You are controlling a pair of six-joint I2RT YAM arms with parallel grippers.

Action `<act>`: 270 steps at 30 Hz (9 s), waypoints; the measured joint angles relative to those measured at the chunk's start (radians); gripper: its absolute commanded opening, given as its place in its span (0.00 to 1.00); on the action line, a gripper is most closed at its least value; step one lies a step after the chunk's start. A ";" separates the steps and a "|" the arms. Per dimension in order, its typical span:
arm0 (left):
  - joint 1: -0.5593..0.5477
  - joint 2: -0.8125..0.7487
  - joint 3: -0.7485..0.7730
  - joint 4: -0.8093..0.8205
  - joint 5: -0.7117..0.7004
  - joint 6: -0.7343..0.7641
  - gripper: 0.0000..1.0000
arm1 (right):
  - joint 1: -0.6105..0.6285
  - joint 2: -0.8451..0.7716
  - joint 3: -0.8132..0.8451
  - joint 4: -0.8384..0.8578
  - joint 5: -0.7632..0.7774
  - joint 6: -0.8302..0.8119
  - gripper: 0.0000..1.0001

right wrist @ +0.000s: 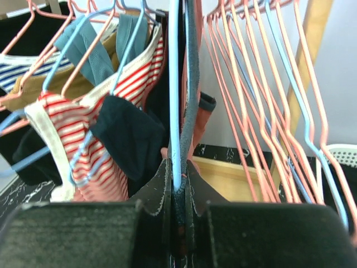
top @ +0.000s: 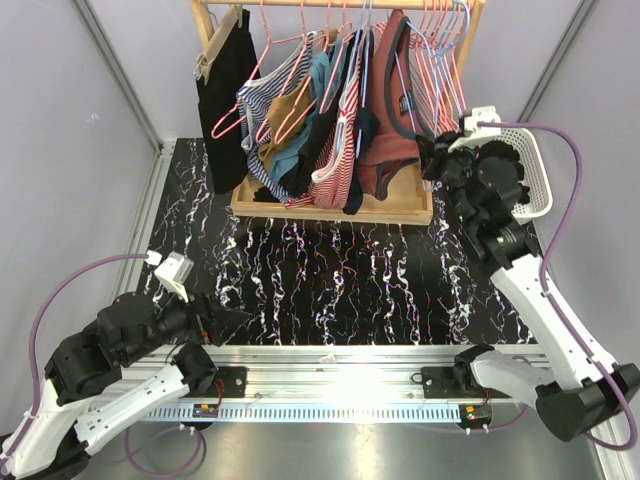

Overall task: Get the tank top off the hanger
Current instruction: Grab a hanger with a tank top on it with the right arm, then remove the tank top from the hanger

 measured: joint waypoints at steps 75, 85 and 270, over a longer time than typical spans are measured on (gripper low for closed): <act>0.000 0.293 0.005 0.249 -0.026 0.050 0.99 | 0.177 -0.257 -0.045 -1.204 -0.835 0.266 0.00; -0.116 0.505 -0.072 0.386 -0.028 0.016 0.99 | 0.184 -0.214 -0.045 -1.178 -0.819 0.273 0.00; 0.096 0.370 0.074 0.104 1.043 0.422 0.78 | 0.379 -0.387 -0.108 -1.125 -1.129 0.233 0.00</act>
